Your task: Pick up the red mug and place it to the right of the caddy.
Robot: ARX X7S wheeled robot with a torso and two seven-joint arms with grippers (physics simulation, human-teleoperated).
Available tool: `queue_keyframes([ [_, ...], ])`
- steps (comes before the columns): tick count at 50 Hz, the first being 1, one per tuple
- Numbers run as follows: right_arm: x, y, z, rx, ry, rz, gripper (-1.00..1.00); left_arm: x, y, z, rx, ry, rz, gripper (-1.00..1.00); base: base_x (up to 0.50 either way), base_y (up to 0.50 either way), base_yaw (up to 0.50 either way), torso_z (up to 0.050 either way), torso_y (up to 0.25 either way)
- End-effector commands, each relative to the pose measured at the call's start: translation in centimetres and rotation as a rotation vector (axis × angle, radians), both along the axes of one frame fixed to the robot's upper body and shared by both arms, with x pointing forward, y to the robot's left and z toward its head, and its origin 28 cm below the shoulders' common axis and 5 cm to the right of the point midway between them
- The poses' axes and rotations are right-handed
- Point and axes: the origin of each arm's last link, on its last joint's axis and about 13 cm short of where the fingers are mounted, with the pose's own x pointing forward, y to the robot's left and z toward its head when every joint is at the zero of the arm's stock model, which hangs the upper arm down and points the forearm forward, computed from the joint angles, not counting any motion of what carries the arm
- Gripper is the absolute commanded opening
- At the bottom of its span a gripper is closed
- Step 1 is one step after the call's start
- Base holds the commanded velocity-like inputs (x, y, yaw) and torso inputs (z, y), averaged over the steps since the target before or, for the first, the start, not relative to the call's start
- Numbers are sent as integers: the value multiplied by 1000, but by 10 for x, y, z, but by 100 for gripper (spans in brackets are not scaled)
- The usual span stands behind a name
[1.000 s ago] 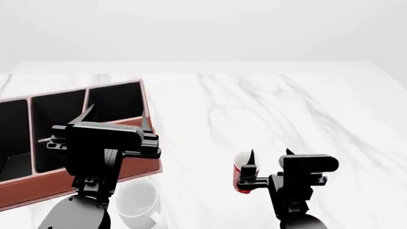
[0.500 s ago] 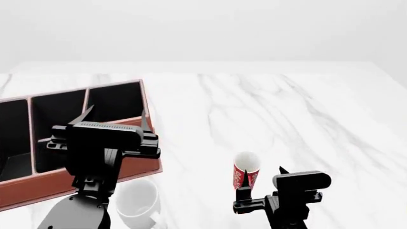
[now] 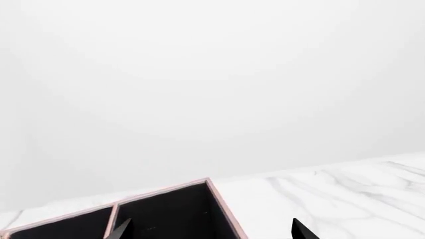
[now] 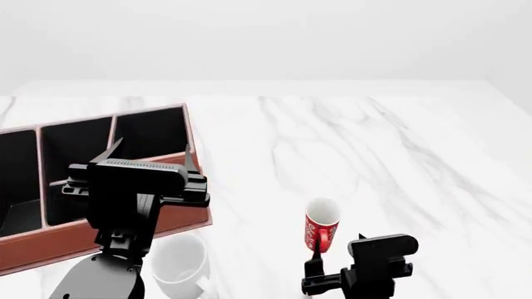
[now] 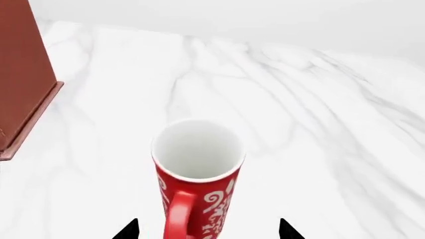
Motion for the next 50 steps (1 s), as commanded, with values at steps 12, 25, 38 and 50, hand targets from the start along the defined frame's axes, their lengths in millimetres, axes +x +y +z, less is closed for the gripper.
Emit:
queue_keyframes([
  [12,3,5,-18,-16,74,31,100,1,0,0,2,2,0,100,0,0,0,0,0],
  [25,10,9,-19,-16,61,28,100,1,0,-1,4,4,-2,100,0,0,0,0,0],
  [38,12,13,-21,-18,67,48,100,1,0,-1,4,5,-3,100,0,0,0,0,0],
  [50,13,13,-22,-19,71,50,100,2,-1,-1,6,7,-5,100,0,0,0,0,0],
])
